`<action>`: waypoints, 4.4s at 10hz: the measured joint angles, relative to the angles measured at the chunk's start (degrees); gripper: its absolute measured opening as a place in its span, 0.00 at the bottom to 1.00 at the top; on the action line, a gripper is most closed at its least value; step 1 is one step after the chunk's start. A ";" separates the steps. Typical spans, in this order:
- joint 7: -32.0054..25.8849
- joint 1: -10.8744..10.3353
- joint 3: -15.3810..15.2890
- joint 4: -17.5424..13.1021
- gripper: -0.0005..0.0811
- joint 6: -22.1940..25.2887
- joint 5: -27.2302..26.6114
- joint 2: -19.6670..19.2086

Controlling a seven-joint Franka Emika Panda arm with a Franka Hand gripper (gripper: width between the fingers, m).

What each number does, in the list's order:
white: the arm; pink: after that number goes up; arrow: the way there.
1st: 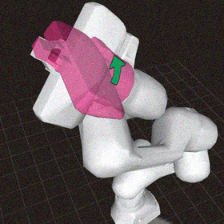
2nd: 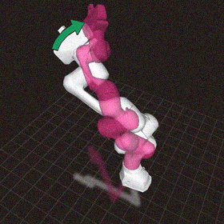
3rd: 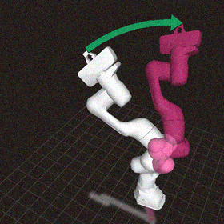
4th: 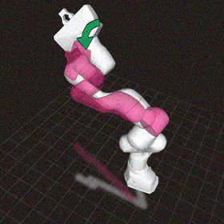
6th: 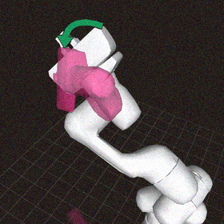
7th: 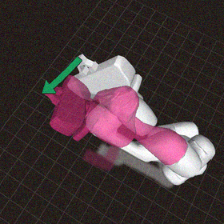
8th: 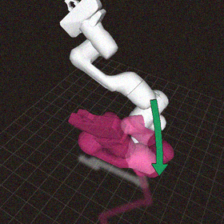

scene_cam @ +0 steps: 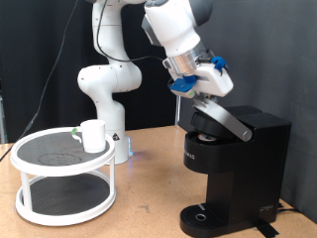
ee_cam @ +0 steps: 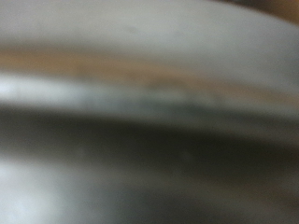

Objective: Make a cup of coffee with the keurig machine

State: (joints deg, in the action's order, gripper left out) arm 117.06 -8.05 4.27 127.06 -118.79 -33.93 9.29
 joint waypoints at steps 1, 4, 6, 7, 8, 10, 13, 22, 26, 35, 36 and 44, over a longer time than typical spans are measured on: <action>0.00 0.29 0.03 1.11 0.01 -1.29 0.87 -0.01; 0.00 0.66 0.04 3.26 0.01 -4.52 1.17 -0.04; -0.04 0.71 0.02 5.01 0.01 -7.48 1.25 -0.13; -0.07 0.71 -0.19 6.06 0.01 -9.94 1.33 -0.16; -0.06 0.71 -0.40 6.60 0.01 -11.59 1.59 0.12; 0.06 0.71 -0.78 7.32 0.01 -14.06 2.31 0.46; -1.07 0.58 -1.75 9.46 0.01 -21.28 1.62 1.26; -4.58 0.55 -1.29 9.57 0.01 -14.03 -5.88 1.97; -5.14 0.57 -1.21 9.26 0.01 -8.88 -8.06 1.97; -3.99 0.63 -1.95 9.58 0.01 -11.56 -1.54 2.73; -3.85 0.63 -2.03 10.11 0.01 -12.69 -1.24 3.15; -10.38 0.62 -1.72 12.67 0.01 -16.23 -5.31 4.93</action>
State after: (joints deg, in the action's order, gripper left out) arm 106.68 -7.43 2.56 139.73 -135.02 -39.24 14.22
